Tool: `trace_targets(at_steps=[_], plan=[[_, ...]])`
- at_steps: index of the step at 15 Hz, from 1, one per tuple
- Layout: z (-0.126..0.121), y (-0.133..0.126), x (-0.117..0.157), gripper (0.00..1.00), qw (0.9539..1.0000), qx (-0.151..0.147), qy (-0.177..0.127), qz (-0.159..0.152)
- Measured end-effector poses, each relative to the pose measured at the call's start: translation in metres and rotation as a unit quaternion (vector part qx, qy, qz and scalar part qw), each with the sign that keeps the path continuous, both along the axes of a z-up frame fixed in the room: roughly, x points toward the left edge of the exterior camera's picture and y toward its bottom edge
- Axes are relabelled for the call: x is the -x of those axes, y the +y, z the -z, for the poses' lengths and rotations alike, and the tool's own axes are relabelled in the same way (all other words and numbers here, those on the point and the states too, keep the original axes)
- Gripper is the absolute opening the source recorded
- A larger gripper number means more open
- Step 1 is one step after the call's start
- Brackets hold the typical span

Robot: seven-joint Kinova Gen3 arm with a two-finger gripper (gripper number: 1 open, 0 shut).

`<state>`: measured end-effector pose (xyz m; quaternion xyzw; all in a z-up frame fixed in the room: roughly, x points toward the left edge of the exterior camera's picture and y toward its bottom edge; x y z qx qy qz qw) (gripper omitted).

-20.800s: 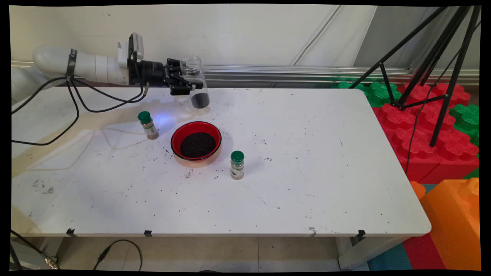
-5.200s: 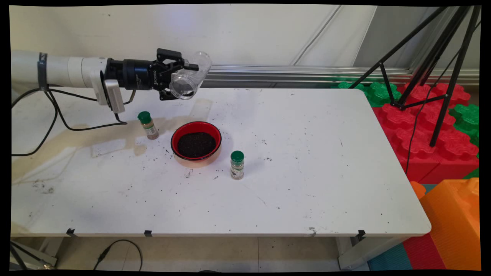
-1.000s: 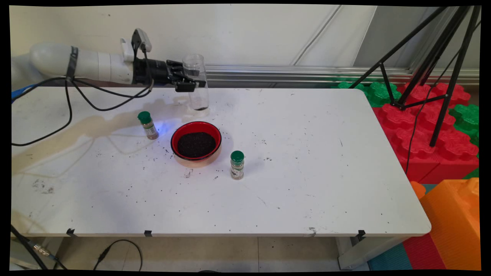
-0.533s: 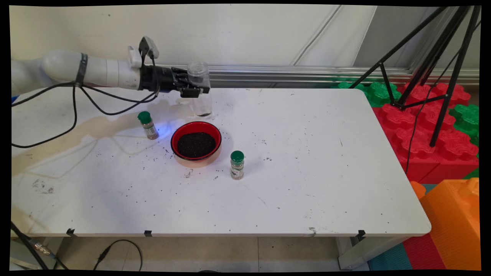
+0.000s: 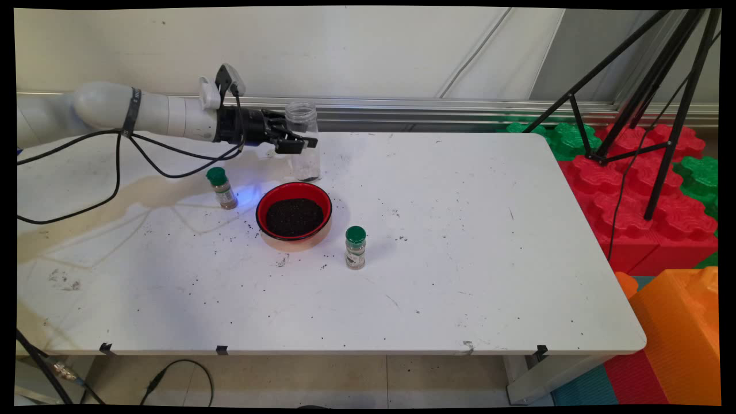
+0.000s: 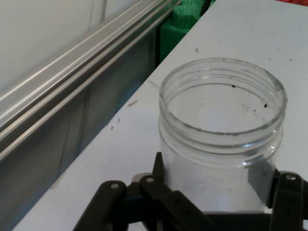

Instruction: Place the picked object on the table

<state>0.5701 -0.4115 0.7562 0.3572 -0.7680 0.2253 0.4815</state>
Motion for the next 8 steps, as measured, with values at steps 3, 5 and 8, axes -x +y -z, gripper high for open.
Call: trace_targets(at_steps=[3, 5, 8], plan=[[0.0031, 0.0, 0.0007, 0.0, 1.0, -0.003, -0.001, -0.001], [0.005, 0.0002, 0.0011, 1.0, 1.0, -0.004, -0.002, -0.001], [0.007, 0.0004, 0.0018, 1.0, 1.0, -0.006, -0.003, -0.001]])
